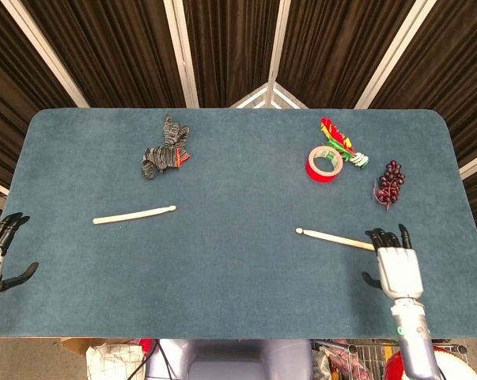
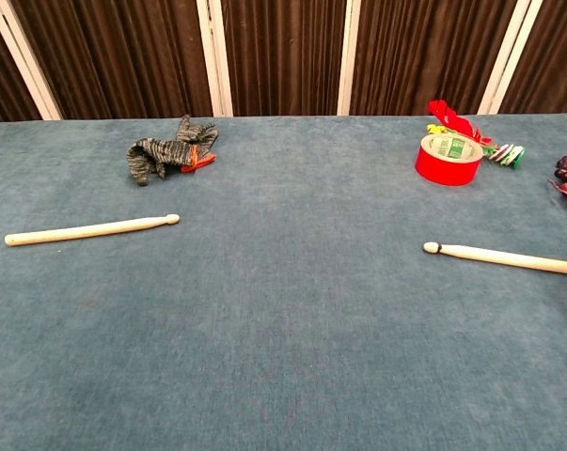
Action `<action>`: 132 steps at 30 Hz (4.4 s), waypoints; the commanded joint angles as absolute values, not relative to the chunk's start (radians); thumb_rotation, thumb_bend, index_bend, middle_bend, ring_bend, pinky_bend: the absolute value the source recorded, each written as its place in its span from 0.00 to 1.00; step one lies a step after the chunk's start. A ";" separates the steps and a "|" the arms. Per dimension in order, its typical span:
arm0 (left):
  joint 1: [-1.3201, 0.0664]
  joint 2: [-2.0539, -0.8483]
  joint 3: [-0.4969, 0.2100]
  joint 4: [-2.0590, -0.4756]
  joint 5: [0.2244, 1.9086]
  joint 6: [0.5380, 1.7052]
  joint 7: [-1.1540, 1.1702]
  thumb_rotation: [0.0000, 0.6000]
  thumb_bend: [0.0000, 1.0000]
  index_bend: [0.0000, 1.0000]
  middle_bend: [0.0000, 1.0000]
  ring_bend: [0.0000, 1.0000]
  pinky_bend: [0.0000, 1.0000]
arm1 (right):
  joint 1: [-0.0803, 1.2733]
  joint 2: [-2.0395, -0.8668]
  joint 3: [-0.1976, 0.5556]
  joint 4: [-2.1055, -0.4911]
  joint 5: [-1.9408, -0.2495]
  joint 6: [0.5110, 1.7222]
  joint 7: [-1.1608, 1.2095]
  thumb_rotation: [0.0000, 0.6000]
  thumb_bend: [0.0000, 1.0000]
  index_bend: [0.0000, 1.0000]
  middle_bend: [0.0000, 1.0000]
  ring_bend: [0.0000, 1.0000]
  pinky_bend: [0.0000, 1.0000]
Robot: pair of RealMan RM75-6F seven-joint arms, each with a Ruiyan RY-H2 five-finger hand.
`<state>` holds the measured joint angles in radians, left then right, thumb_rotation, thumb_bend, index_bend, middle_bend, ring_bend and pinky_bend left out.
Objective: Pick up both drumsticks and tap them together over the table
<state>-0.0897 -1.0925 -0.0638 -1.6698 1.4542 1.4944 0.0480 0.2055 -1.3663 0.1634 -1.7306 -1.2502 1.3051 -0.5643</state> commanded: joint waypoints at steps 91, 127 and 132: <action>-0.095 -1.106 -0.072 -1.659 1.420 1.471 0.084 1.00 0.32 0.17 0.12 0.00 0.00 | 0.511 -1.661 0.206 -1.308 -0.818 1.169 -0.743 1.00 0.32 0.54 0.52 0.39 0.04; -0.096 -1.105 -0.072 -1.664 1.412 1.465 0.091 1.00 0.32 0.17 0.12 0.00 0.00 | 0.522 -1.673 0.195 -1.288 -0.821 1.178 -0.761 1.00 0.33 0.62 0.55 0.42 0.04; -0.096 -1.105 -0.073 -1.664 1.409 1.464 0.091 1.00 0.32 0.17 0.12 0.00 0.00 | 0.523 -1.672 0.195 -1.289 -0.821 1.178 -0.764 1.00 0.33 0.58 0.55 0.42 0.04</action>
<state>-0.0962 -1.1048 -0.0735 -1.6641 1.4088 1.4640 0.0911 0.5233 -1.6719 0.1955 -1.2889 -0.8213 1.1785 -0.7641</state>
